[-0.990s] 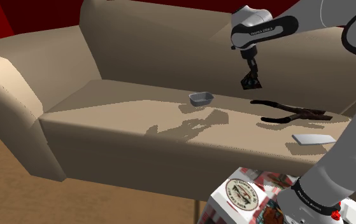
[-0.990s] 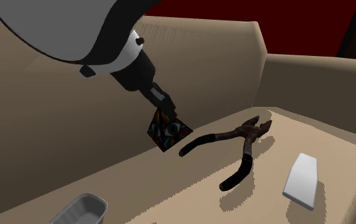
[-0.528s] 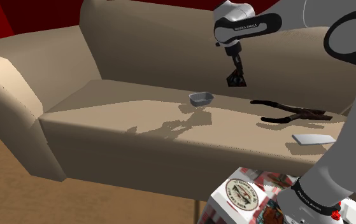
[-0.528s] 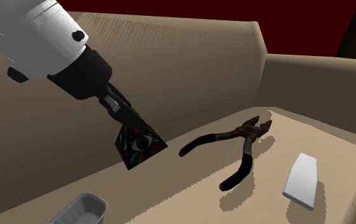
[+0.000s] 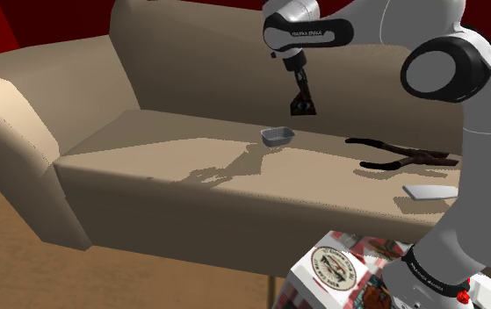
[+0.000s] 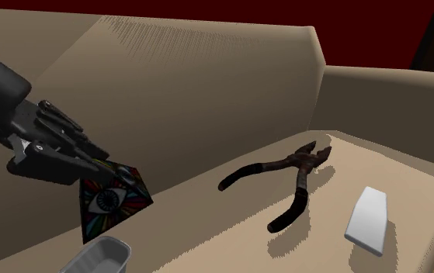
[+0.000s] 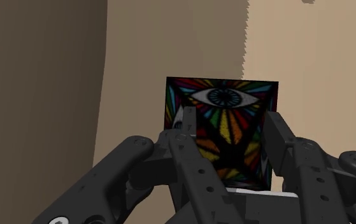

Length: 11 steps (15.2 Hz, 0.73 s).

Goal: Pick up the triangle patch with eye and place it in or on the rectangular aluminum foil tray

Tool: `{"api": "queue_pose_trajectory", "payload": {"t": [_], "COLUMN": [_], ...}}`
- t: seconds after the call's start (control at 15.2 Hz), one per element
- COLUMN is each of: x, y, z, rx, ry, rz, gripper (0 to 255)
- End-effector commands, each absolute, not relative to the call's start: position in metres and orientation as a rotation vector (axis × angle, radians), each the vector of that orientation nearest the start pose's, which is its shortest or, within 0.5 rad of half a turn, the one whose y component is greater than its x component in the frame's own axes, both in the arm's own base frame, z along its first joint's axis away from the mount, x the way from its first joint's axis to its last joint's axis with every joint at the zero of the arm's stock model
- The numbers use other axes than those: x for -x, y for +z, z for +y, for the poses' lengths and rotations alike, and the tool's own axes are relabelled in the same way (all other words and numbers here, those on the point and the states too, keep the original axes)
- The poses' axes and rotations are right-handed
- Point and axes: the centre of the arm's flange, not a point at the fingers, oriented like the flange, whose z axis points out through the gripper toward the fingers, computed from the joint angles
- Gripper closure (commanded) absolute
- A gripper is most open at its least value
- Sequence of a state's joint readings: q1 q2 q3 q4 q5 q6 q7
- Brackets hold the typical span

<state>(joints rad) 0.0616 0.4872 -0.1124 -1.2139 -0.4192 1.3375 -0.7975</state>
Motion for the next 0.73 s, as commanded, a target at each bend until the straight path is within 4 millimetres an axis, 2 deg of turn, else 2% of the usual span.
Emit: {"api": "queue_pose_trajectory", "payload": {"t": [0.0, 0.2, 0.66], "x": [-0.67, -0.694, -0.694], "y": [0.489, 0.493, 0.456], "z": [-0.045, -0.011, -0.011], "rx": [3.095, 3.095, 3.095], "ry": [0.882, 0.882, 0.882], "rz": [-1.176, -1.176, -1.176], "gripper": [255, 255, 255]}}
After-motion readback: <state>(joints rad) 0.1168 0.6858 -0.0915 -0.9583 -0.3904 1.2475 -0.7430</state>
